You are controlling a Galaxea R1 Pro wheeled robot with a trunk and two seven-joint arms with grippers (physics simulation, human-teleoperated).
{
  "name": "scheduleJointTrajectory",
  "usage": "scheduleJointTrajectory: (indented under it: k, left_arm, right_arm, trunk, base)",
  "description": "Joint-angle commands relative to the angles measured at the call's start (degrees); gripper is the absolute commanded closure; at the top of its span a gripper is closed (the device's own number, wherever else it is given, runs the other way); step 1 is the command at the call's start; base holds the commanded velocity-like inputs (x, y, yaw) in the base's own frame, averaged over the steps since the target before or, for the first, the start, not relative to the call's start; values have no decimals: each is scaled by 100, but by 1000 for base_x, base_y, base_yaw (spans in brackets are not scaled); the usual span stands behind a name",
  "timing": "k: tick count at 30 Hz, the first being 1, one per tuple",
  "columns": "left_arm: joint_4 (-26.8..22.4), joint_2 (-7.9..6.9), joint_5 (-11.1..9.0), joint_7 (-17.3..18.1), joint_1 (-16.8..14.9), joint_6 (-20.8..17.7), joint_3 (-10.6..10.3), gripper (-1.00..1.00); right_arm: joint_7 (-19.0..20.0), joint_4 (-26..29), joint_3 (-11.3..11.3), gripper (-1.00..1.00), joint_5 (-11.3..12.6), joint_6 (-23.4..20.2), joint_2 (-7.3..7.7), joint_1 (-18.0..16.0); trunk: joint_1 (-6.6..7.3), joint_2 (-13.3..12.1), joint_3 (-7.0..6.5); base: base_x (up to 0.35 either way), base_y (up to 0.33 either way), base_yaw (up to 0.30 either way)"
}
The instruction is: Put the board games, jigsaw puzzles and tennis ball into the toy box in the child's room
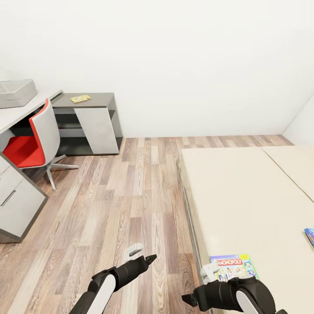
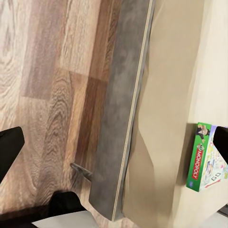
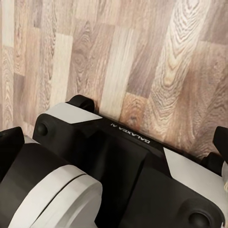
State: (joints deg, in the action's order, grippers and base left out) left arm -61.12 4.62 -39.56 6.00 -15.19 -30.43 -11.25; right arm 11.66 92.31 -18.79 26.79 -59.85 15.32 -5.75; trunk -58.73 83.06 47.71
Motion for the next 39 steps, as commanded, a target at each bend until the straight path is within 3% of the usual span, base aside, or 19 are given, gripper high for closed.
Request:
scheduleJointTrajectory:
  k: [1, 21, 39]
  left_arm:
    - [-3, 2, -16, 6, -2, -28, 6, -100]
    - [3, -4, -10, 16, 9, -25, -2, -100]
    - [3, -5, -8, 15, 15, -24, 0, -100]
  right_arm:
    - [57, 4, -3, -100, -60, -15, 3, -4]
    - [56, 2, -1, -100, -60, -15, 33, 4]
    - [56, -2, 28, -100, -60, -15, 39, 0]
  trunk:
    - [0, 2, 4]
    - [0, 2, 4]
    - [0, 2, 4]
  base:
    - [0, 0, 0]
    - [0, 149, 0]
    - [0, 26, 0]
